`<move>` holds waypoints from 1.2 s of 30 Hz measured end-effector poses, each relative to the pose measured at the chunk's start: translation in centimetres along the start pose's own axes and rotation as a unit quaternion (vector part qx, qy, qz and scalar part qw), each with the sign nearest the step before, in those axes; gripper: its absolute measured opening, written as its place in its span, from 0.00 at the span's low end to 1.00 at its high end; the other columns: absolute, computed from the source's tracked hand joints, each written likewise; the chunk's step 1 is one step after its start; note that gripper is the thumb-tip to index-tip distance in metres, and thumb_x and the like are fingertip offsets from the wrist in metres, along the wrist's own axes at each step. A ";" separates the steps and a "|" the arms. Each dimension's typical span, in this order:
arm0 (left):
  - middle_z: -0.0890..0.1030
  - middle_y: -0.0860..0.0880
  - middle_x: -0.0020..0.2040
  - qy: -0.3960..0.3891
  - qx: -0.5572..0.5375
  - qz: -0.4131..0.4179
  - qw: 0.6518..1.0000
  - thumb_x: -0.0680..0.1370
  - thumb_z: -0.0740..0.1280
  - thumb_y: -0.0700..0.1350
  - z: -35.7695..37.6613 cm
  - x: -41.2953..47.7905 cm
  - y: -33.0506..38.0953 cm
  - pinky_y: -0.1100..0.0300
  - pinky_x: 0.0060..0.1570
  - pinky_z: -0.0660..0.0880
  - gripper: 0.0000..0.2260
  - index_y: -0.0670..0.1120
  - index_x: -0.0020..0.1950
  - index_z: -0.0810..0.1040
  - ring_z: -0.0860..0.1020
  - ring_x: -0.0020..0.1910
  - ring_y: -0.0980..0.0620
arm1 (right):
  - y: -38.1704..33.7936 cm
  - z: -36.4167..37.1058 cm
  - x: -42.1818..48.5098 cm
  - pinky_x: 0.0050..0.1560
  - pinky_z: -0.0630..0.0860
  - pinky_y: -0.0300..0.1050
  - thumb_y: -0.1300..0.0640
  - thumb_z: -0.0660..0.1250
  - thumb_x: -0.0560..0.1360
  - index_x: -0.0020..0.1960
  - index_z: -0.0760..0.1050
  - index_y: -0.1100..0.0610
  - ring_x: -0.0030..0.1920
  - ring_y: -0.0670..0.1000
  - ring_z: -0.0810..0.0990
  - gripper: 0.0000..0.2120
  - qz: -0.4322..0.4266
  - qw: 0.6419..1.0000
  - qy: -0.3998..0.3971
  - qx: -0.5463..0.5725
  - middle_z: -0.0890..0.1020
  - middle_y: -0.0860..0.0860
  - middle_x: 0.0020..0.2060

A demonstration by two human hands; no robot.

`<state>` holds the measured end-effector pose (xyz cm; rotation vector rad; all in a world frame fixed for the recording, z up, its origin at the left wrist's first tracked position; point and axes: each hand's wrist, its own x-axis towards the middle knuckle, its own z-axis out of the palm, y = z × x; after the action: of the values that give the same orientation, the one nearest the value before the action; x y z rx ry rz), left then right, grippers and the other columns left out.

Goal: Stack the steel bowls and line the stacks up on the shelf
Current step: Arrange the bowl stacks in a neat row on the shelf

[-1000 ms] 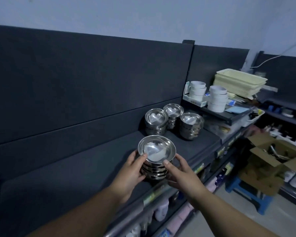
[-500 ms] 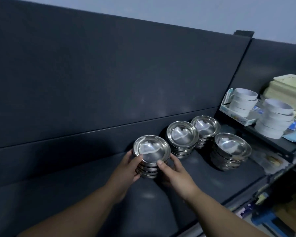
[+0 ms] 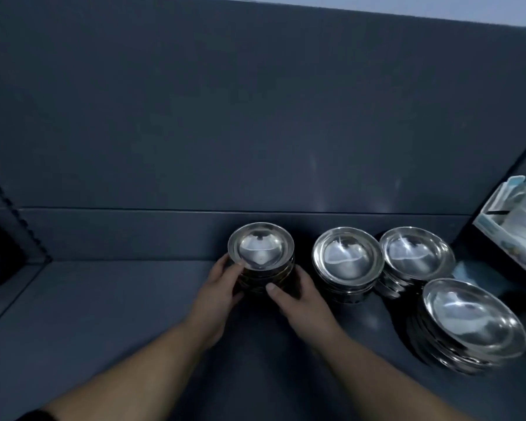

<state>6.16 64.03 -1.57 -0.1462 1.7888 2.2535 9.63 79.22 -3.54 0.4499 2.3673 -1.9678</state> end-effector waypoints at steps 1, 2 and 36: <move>0.83 0.58 0.54 0.007 0.000 0.007 1.000 0.79 0.63 0.48 0.3 -0.5 0.1 0.56 0.60 0.73 0.13 0.53 0.63 0.74 0.79 0.56 0.59 | -0.1 -0.2 -0.1 0.62 0.73 0.39 0.44 0.75 0.67 0.74 0.63 0.47 0.56 0.36 0.77 0.39 -0.002 1.000 -0.009 -0.007 0.80 0.42 0.59; 0.84 0.59 0.51 0.012 0.005 0.011 1.000 0.79 0.63 0.47 0.4 -0.8 0.1 0.59 0.58 0.74 0.11 0.52 0.61 0.75 0.80 0.54 0.60 | 0.0 -0.4 -0.2 0.58 0.73 0.33 0.48 0.75 0.70 0.74 0.63 0.48 0.53 0.33 0.77 0.37 -0.002 1.000 -0.015 -0.009 0.79 0.42 0.59; 0.70 0.46 0.69 0.263 0.538 -0.119 0.792 0.76 0.66 0.55 -46.2 -41.8 -1.0 0.62 0.64 0.66 0.27 0.48 0.73 0.65 0.71 0.67 0.49 | -1.9 38.0 -30.2 0.49 0.71 0.38 0.45 0.67 0.74 0.65 0.72 0.49 0.51 0.46 0.75 0.20 -0.174 0.829 -0.315 -0.428 0.78 0.48 0.61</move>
<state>42.85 13.69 -3.54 -0.7469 2.8242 0.7683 32.06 36.08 -3.07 -0.6094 2.5707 -0.6888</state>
